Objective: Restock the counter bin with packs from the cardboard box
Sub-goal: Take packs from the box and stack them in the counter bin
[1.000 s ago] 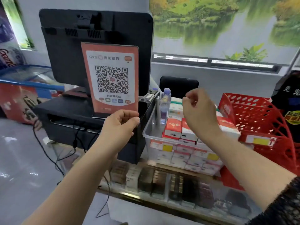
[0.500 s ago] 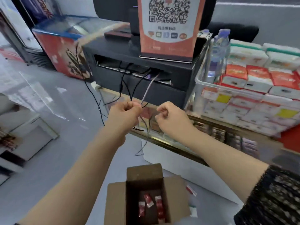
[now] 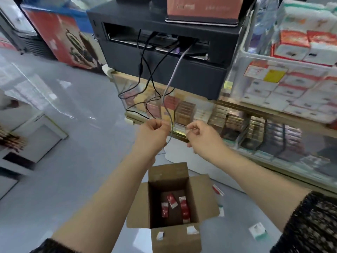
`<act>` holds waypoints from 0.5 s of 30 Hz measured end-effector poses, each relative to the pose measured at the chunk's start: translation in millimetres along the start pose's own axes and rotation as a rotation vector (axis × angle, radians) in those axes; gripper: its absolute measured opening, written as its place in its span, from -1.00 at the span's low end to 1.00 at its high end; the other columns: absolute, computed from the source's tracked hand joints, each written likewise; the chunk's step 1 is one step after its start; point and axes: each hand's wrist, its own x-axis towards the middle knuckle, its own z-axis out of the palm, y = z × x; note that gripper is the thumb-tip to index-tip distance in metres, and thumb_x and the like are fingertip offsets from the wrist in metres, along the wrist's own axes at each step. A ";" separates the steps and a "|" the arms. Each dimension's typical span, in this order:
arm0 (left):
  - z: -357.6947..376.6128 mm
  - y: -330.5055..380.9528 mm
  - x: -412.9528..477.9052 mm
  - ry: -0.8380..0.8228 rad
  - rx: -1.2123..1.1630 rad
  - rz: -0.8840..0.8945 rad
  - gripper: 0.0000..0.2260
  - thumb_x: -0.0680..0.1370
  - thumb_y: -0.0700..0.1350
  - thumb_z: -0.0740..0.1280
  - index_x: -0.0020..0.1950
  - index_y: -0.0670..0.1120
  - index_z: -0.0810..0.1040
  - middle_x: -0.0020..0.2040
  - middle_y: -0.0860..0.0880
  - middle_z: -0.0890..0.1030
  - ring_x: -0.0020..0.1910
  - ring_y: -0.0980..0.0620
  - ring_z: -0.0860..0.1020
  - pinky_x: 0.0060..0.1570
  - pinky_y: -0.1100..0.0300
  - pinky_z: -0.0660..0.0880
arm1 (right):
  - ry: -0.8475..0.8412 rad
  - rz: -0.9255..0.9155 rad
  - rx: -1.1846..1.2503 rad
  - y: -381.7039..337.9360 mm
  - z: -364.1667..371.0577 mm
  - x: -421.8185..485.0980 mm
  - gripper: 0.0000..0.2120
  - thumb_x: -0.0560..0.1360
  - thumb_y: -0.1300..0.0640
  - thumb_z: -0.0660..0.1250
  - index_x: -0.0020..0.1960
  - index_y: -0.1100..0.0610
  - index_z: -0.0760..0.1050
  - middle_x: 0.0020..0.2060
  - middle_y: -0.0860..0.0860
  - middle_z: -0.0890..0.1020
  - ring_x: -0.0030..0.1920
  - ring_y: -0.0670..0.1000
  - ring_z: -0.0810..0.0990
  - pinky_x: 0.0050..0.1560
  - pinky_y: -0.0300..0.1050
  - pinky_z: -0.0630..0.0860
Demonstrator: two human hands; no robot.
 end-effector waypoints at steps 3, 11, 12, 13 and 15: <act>13.5 -37.1 -5.8 0.023 0.019 -0.037 -0.89 0.57 -0.13 0.30 -0.14 -0.08 0.55 -0.19 -0.04 0.55 -0.18 0.05 0.53 -0.09 0.10 0.58 | -0.050 0.038 0.037 32.9 9.2 -12.8 -0.91 0.59 0.03 0.18 0.09 -0.08 0.39 -0.04 -0.06 0.56 -0.02 0.00 0.59 -0.04 0.03 0.60; 66.8 -202.0 11.2 0.061 0.013 -0.316 -0.89 0.57 -0.15 0.28 -0.14 -0.05 0.56 -0.23 -0.04 0.57 -0.26 0.05 0.52 -0.03 0.02 0.58 | -0.153 0.136 0.000 185.0 89.2 -27.2 -0.91 0.59 -0.04 0.18 0.04 -0.23 0.35 -0.06 -0.13 0.59 -0.06 -0.11 0.60 -0.17 -0.18 0.59; 72.5 -225.8 18.5 0.064 0.015 -0.351 -0.90 0.57 -0.14 0.29 -0.13 -0.05 0.56 -0.20 -0.04 0.58 -0.21 0.03 0.53 0.03 -0.01 0.59 | -0.152 0.148 0.007 204.0 102.0 -25.0 -0.91 0.59 -0.02 0.18 0.01 -0.22 0.35 -0.07 -0.13 0.59 -0.08 -0.11 0.60 -0.15 -0.16 0.59; 77.6 -249.9 26.0 0.072 0.017 -0.387 -0.90 0.56 -0.13 0.30 -0.14 -0.04 0.56 -0.18 -0.05 0.58 -0.18 0.01 0.54 0.07 -0.03 0.58 | -0.156 0.161 0.011 222.7 115.3 -21.8 -0.91 0.59 0.01 0.18 0.00 -0.20 0.36 -0.07 -0.12 0.59 -0.09 -0.10 0.61 -0.13 -0.15 0.59; 87.9 -298.4 47.2 0.091 0.023 -0.446 -0.90 0.55 -0.15 0.31 -0.15 -0.05 0.56 -0.20 -0.05 0.58 -0.19 0.01 0.54 0.09 -0.04 0.57 | -0.165 0.183 0.031 259.5 144.3 -11.5 -0.92 0.60 0.04 0.18 0.03 -0.15 0.38 -0.07 -0.11 0.59 -0.10 -0.07 0.61 -0.11 -0.13 0.57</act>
